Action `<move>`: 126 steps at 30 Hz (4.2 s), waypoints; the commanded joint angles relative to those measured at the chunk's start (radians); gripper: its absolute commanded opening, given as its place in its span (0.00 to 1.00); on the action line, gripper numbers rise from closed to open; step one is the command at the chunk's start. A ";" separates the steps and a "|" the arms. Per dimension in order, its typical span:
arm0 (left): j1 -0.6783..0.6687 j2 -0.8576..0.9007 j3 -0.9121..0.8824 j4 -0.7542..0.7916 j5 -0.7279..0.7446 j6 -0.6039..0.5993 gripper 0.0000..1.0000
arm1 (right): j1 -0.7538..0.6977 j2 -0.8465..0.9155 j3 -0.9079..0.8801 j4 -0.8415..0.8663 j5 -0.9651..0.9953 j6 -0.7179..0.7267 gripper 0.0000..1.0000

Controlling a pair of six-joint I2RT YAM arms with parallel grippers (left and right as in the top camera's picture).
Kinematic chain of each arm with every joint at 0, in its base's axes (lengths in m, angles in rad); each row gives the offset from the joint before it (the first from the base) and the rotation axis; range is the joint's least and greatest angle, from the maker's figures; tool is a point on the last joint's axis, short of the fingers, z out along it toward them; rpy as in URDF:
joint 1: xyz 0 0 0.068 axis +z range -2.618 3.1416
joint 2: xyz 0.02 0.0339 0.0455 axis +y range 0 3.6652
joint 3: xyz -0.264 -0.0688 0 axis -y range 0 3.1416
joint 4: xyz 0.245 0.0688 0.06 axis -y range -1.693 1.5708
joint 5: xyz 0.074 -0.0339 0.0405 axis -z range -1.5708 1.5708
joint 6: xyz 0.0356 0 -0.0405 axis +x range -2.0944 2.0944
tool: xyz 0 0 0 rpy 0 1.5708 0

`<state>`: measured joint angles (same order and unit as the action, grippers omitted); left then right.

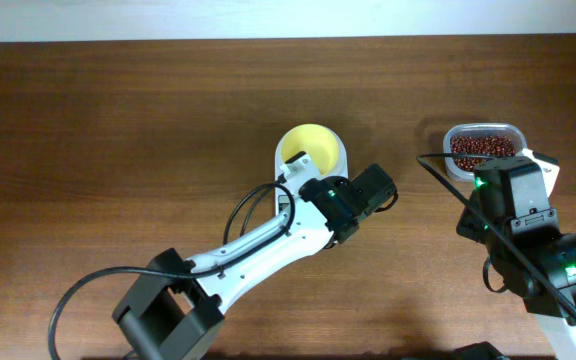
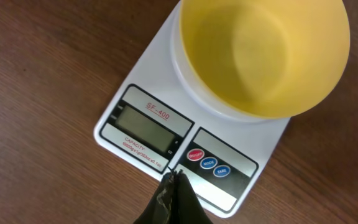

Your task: Scoop item into bowl and weigh 50g on scale

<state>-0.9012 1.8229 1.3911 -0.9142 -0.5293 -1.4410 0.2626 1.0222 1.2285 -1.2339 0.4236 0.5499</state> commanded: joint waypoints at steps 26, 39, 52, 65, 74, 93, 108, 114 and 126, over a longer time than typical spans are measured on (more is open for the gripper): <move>0.646 -0.357 -0.006 -0.091 -0.124 0.137 0.00 | 0.005 -0.001 0.019 -0.010 0.006 0.003 0.04; 1.179 -0.338 -0.006 0.155 -0.327 0.137 0.00 | 0.005 -0.001 0.019 -0.108 0.043 -0.075 0.04; 1.067 -0.256 -0.006 0.216 -0.262 0.178 0.00 | 0.005 -0.001 0.019 -0.106 0.042 -0.115 0.04; 0.256 -0.190 -0.006 0.152 -0.061 0.068 0.00 | 0.005 0.001 0.019 -0.089 0.041 -0.127 0.04; 0.085 0.044 -0.006 0.378 0.037 0.058 0.00 | 0.005 0.001 0.019 -0.074 0.077 -0.127 0.04; 0.063 0.084 -0.006 0.334 0.044 0.207 0.00 | 0.005 0.000 0.019 -0.102 0.072 -0.124 0.04; -0.100 0.106 -0.010 0.284 -0.051 0.065 0.00 | 0.005 0.001 0.019 -0.048 0.003 -0.125 0.04; -0.117 0.207 -0.010 0.282 -0.055 0.042 0.00 | 0.005 0.001 0.019 -0.052 0.003 -0.124 0.04; -0.117 0.217 -0.010 0.174 -0.108 -0.039 0.00 | 0.005 0.001 0.019 -0.053 0.002 -0.124 0.04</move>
<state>-1.0187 2.0346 1.3846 -0.7261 -0.6064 -1.4448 0.2626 1.0222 1.2289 -1.2861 0.4271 0.4191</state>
